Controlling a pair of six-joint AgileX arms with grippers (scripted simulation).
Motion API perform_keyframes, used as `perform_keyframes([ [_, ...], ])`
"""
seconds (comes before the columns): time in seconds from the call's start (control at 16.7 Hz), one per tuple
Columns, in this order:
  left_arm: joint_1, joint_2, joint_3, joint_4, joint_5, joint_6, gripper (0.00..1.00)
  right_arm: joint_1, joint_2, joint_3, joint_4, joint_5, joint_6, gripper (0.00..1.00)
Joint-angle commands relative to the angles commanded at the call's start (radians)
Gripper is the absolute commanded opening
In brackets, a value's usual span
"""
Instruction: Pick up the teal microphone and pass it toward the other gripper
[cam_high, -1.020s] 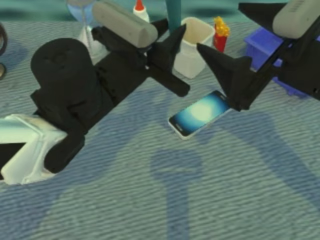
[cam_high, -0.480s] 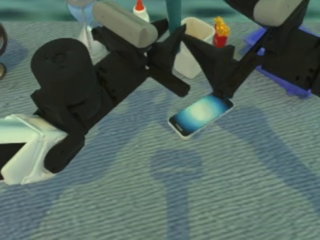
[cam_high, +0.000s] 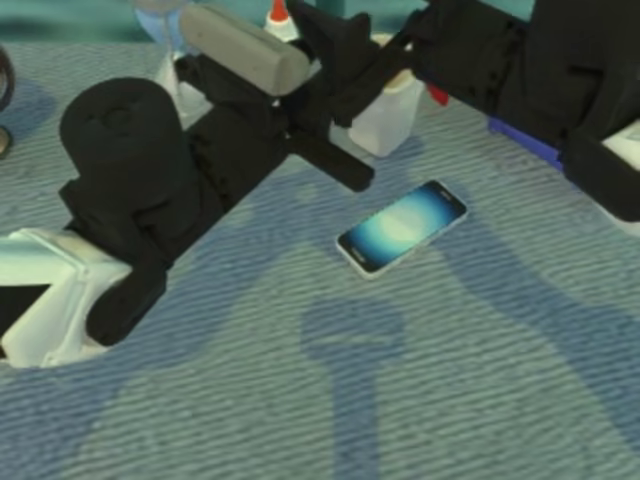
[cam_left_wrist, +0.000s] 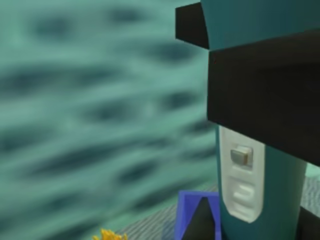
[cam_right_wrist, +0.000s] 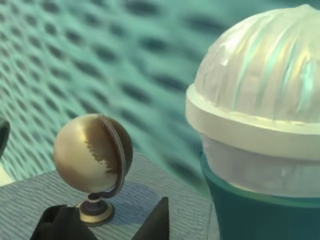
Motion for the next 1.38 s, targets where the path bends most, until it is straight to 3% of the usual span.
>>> perform_keyframes([
  [0.24, 0.0, 0.0, 0.0, 0.0, 0.0, 0.0, 0.0, 0.001, 0.003, 0.003, 0.0, 0.001, 0.0, 1.0],
  [1.02, 0.0, 0.0, 0.0, 0.0, 0.0, 0.0, 0.0, 0.001, 0.003, 0.003, 0.0, 0.001, 0.0, 0.02],
  [1.38, 0.0, 0.0, 0.0, 0.0, 0.0, 0.0, 0.0, 0.001, 0.003, 0.003, 0.0, 0.001, 0.0, 0.0],
])
